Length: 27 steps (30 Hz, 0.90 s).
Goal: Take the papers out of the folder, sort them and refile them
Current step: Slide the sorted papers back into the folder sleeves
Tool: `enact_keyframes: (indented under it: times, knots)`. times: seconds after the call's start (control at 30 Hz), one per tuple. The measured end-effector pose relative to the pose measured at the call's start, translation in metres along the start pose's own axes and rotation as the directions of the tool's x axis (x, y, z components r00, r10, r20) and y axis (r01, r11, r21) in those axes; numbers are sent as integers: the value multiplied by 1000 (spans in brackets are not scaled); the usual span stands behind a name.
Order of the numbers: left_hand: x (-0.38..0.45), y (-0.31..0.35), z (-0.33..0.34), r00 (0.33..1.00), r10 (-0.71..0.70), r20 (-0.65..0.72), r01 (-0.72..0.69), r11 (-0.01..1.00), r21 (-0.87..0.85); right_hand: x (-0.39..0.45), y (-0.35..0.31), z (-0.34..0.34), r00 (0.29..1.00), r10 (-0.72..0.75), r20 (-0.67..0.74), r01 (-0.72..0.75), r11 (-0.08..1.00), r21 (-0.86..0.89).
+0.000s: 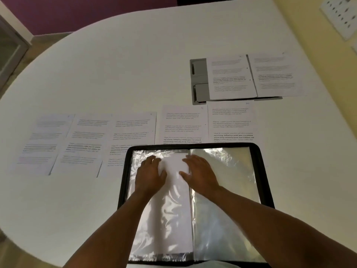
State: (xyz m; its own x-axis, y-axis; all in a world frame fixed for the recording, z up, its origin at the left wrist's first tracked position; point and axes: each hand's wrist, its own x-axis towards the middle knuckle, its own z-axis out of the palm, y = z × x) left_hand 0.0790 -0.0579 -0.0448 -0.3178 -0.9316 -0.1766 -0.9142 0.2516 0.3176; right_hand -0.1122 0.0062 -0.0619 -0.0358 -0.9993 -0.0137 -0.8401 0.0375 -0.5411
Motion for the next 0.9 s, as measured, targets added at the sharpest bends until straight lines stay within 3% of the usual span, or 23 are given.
enact_keyframes:
  times: [0.17, 0.4, 0.63, 0.77, 0.9]
  knots:
    - [77, 70, -13, 998, -38, -49, 22, 957, -290, 59, 48, -50, 958, 187, -216, -165, 979, 116]
    - [192, 157, -15, 993, -116, 7, 104, 863, -495, 136, 133, -113, 882, 403, -245, -375, 914, 156]
    - [301, 218, 9, 992, -109, 62, 125, 853, -506, 207, 210, -143, 810, 549, -205, -527, 836, 155]
    - [349, 240, 24, 986, -157, 59, 166, 866, -472, 240, 238, -145, 804, 530, -271, -541, 840, 38]
    - [374, 257, 31, 952, -285, 111, 305, 867, -395, 264, 256, -136, 792, 513, -331, -570, 815, -102]
